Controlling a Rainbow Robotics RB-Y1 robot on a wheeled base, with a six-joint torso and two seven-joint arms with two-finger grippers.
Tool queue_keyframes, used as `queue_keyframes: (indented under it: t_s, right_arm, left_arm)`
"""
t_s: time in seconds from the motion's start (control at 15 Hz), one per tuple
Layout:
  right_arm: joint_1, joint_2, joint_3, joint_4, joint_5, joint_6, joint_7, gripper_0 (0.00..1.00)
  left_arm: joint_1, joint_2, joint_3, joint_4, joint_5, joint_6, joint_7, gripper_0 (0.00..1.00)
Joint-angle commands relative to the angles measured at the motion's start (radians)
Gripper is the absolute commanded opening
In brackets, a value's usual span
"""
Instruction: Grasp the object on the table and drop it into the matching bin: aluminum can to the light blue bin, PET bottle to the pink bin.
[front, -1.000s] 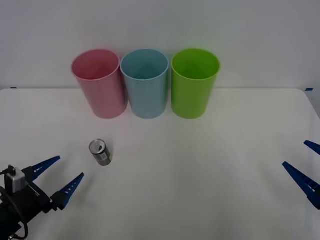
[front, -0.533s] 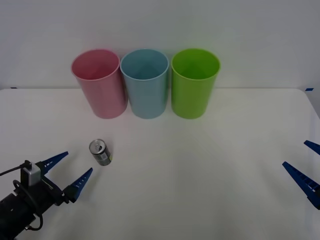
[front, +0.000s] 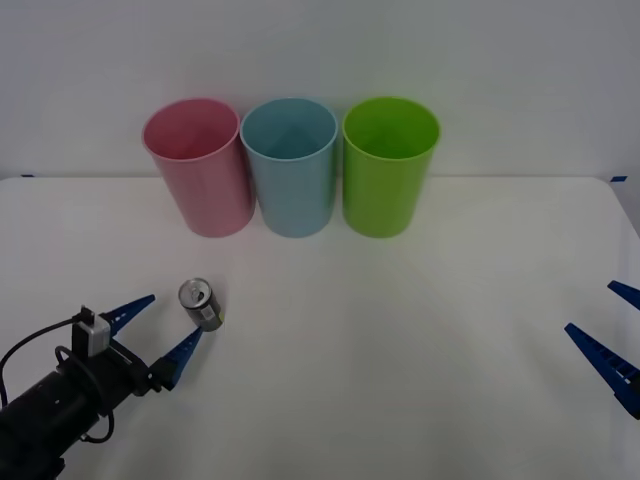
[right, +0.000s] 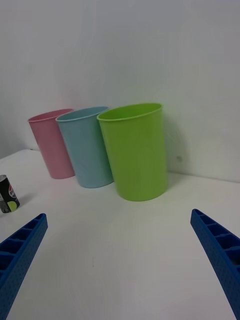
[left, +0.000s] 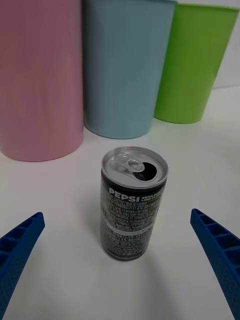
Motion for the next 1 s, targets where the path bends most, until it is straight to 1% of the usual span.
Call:
queue_keyframes:
  t_s: [0.07, 0.27, 0.6, 1.0]
  right_arm:
    - [0.0, 0.0, 0.0, 0.0, 0.0, 0.0, 0.0, 1.0]
    - [0.0, 0.0, 0.0, 0.0, 0.0, 0.0, 0.0, 1.0]
    - [0.0, 0.0, 0.0, 0.0, 0.0, 0.0, 0.0, 1.0]
    - [0.0, 0.0, 0.0, 0.0, 0.0, 0.0, 0.0, 1.0]
  left_arm:
    - [-0.046, 0.0, -0.004, 0.057, -0.001, -0.001, -0.012, 1.0]
    - [-0.075, 0.0, -0.006, 0.077, -0.028, 0.002, -0.012, 1.0]
    - [-0.141, 0.0, -0.012, 0.153, -0.038, 0.002, -0.029, 1.0]
    - [-0.218, 0.0, -0.017, 0.246, -0.074, 0.004, -0.058, 1.0]
